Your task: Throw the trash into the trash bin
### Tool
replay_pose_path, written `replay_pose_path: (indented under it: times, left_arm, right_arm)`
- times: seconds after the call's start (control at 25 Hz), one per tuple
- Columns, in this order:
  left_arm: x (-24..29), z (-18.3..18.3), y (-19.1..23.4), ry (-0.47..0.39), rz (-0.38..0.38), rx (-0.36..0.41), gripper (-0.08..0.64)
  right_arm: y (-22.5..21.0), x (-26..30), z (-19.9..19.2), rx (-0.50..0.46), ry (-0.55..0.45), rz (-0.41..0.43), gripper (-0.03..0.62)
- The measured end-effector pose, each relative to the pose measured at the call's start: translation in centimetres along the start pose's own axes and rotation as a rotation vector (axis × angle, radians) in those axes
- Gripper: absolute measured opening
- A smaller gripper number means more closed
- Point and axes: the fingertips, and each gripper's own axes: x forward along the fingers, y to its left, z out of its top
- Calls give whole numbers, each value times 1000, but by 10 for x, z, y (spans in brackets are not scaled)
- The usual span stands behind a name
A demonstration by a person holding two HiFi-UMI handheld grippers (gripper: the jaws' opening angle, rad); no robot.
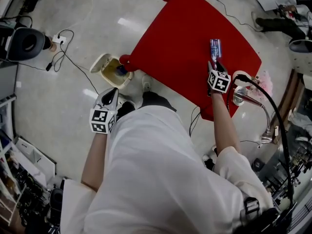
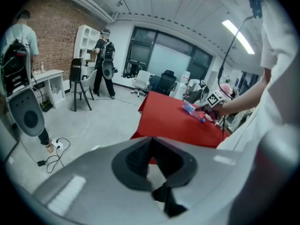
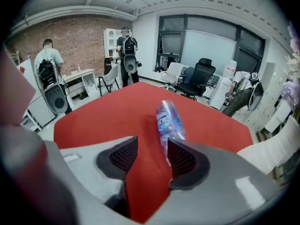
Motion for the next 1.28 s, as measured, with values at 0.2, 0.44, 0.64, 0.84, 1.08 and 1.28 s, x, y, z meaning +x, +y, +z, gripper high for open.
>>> replay_pose_path:
  times: [0.2,0.44,0.64,0.84,1.08,1.28]
  left_arm:
    - [6,4,3,0,32,-22,6]
    - [11,6,4,7,65,-48,6]
    - [16,5,5,15,81,-60,6]
    - [19,6,7,16,88,-71,6]
    - [19,6,8,10,85,-74,6]
    - [15,0,9,4,76,-79,6]
  right_arm:
    - [-37,20,-7,2,58,-78,262]
    - [-54,50,-21,0,148,-68,305]
    - [-51,70,-32,-33,214,-34,311]
    - [-50,79,-33,6,236,-6,307]
    - [-37,73,-26,1,214,24,302]
    - [-6,64,-17,-24,192,82,301]
